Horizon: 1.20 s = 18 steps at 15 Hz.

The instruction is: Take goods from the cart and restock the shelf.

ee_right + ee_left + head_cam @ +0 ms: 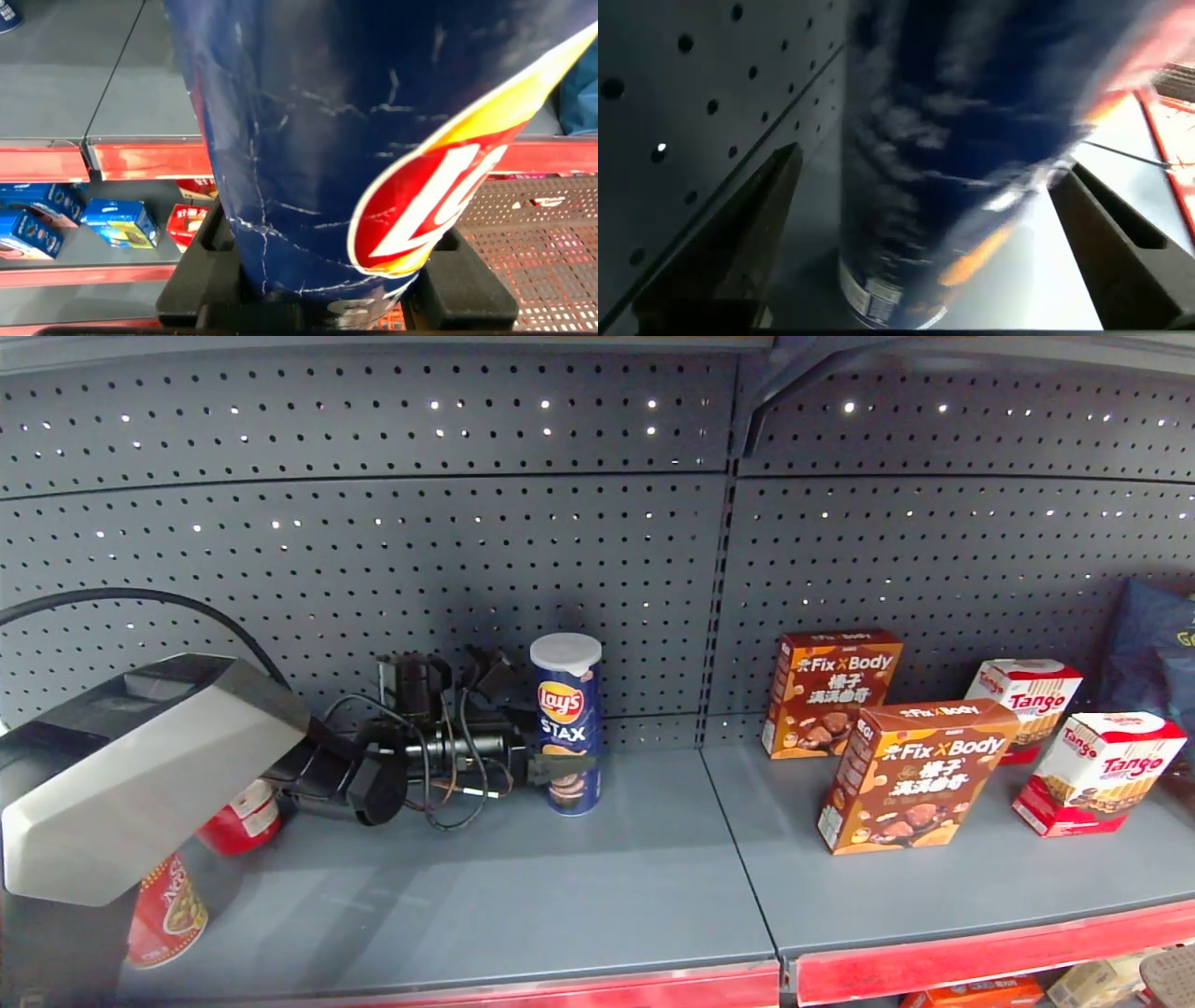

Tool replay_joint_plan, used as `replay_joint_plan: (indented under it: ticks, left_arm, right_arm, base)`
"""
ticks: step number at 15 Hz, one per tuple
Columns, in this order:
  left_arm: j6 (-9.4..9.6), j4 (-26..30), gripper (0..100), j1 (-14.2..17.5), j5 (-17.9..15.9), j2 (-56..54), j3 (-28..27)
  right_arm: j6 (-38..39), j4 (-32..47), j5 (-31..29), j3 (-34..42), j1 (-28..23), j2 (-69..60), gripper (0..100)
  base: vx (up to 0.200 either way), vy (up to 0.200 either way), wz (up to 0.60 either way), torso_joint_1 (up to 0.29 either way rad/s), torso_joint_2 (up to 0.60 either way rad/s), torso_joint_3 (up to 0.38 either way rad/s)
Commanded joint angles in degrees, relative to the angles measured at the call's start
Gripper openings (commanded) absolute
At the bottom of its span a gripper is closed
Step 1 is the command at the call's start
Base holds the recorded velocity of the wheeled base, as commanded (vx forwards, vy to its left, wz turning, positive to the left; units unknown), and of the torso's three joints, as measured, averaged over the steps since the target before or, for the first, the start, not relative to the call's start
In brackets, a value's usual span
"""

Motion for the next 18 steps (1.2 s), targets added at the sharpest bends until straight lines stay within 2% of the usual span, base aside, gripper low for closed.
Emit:
replay_joint_plan:
  ticks: [1, 2, 6, 9, 11, 12, 14, 15, 16, 18]
  left_arm:
    - [-0.20, -0.58, 100, -0.56, 0.35, 1.69, -1.30]
    - [-0.20, -0.66, 0, -0.56, 0.35, 2.22, -2.26]
    - [-0.20, -0.40, 0, -1.18, 1.49, 1.96, -2.97]
    - [0.15, -0.66, 0, -2.14, 5.62, -3.58, 2.31]
    - [0.32, -1.02, 0, -3.99, 11.43, -10.79, 9.86]
    - [0.32, -2.69, 0, -4.87, 13.18, -14.04, 14.00]
    - [-0.03, -7.34, 0, -5.05, 14.24, -17.47, 19.62]
    - [-0.29, -12.09, 0, -5.57, 15.73, -20.72, 25.68]
    - [-0.29, -14.64, 0, -6.28, 18.28, -23.27, 30.78]
    - [-0.38, -17.63, 0, -7.07, 22.68, -26.08, 37.29]
  right_arm:
    - [-0.02, 0.04, 0.04, 0.04, 0.00, 0.10, 0]
    - [-0.02, 0.04, 0.04, 0.13, 0.00, 0.10, 0]
    - [-0.02, 0.13, 0.04, 0.48, 0.00, 0.10, 0]
    - [-0.02, 0.04, 0.04, 0.48, 0.00, 0.36, 0]
    - [-0.02, 0.04, -0.05, 0.30, -0.09, 0.27, 0]
    - [-0.02, 0.04, -0.05, 0.22, -0.09, 0.27, 0]
    - [-0.02, 0.04, -0.13, 0.22, -0.18, 0.27, 0]
    - [0.07, 0.04, -0.13, 0.13, -0.18, 0.18, 0]
    - [0.07, 0.22, -0.22, 0.13, -0.27, 0.01, 0]
    - [0.07, 0.30, -0.22, 0.30, -0.35, -0.17, 0]
  base:
    - [0.000, 0.000, 0.00, 0.000, 0.00, 0.000]
    - [0.000, 0.000, 0.00, 0.000, 0.00, 0.000]
    - [0.000, 0.000, 0.00, 0.000, 0.00, 0.000]
    - [0.000, 0.000, 0.00, 0.000, 0.00, 0.000]
    - [0.000, 0.000, 0.00, 0.000, 0.00, 0.000]
    - [0.000, 0.000, 0.00, 0.000, 0.00, 0.000]
    - [0.000, 0.000, 0.00, 0.000, 0.00, 0.000]
    - [0.000, 0.000, 0.00, 0.000, 0.00, 0.000]
    - [0.000, 0.000, 0.00, 0.000, 0.00, 0.000]
    - [0.000, 0.000, 0.00, 0.000, 0.00, 0.000]
